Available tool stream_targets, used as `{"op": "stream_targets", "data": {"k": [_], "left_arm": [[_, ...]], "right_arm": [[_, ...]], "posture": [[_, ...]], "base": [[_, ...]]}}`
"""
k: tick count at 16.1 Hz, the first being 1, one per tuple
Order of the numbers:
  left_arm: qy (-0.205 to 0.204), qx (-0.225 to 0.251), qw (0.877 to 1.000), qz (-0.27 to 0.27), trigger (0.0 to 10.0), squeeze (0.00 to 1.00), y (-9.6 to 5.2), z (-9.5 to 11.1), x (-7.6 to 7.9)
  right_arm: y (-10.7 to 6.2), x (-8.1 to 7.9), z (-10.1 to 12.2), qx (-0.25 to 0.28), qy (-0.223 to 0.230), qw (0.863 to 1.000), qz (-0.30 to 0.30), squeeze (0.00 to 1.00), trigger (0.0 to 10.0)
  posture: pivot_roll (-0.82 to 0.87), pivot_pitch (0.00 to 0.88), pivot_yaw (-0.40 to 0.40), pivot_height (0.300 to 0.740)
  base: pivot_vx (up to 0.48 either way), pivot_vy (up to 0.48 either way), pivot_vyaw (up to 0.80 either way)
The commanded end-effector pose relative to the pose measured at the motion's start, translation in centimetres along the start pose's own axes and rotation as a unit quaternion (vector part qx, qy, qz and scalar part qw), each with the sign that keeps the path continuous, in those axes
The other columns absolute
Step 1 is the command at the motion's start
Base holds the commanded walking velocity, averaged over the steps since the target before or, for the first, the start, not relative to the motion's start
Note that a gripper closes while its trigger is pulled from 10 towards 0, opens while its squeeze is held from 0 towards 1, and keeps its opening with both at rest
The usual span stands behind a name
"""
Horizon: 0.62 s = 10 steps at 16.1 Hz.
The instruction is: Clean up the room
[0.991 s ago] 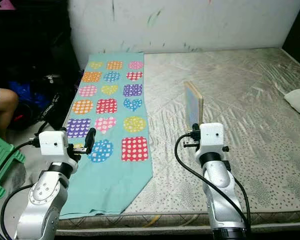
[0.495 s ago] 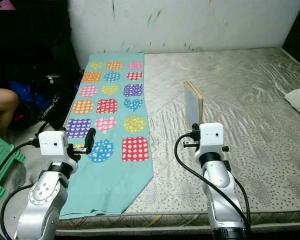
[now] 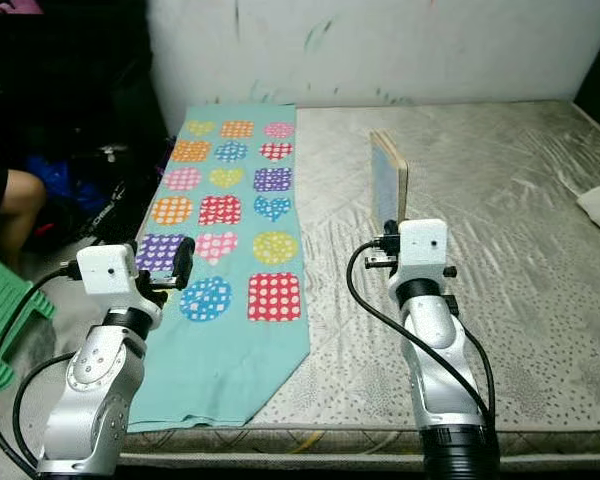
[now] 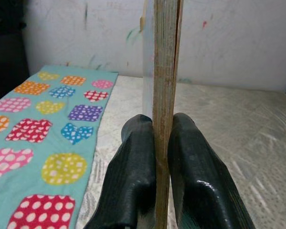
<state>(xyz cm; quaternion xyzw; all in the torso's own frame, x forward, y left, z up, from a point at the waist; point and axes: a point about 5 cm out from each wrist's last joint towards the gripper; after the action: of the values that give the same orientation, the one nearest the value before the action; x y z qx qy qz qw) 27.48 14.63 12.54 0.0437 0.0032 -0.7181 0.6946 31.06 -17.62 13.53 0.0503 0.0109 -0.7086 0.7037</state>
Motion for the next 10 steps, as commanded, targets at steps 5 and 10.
{"op": "stream_targets", "data": {"k": [5, 10], "left_arm": [[-0.002, -0.01, 1.0, 0.009, 10.0, 0.0, 0.02, -0.37, -0.29], [-0.011, -0.014, 1.0, 0.015, 10.0, 0.0, -0.23, -0.68, -0.55]], "right_arm": [[0.44, -0.09, 0.88, 0.024, 0.001, 1.0, -0.002, 0.0, 10.0], [0.21, -0.26, 0.57, 0.02, 0.006, 1.0, -0.003, 0.0, 10.0]], "posture": [[-0.03, 0.0, 0.046, 0.74], [-0.03, 0.0, 0.048, 0.74]], "base": [[0.0, 0.0, 0.0], [0.0, 0.055, 0.0]]}}
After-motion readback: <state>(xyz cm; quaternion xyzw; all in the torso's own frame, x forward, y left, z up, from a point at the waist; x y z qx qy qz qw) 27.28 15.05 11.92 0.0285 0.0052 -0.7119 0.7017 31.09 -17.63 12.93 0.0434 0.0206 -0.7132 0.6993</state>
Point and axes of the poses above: a point about 5 cm out from each wrist's last joint towards the gripper, its own y axis pointing out of the wrist towards the gripper, its own z axis along the axis of the wrist's last joint, x = y × z, and after that the axes turned 12 degrees about y, right-handed
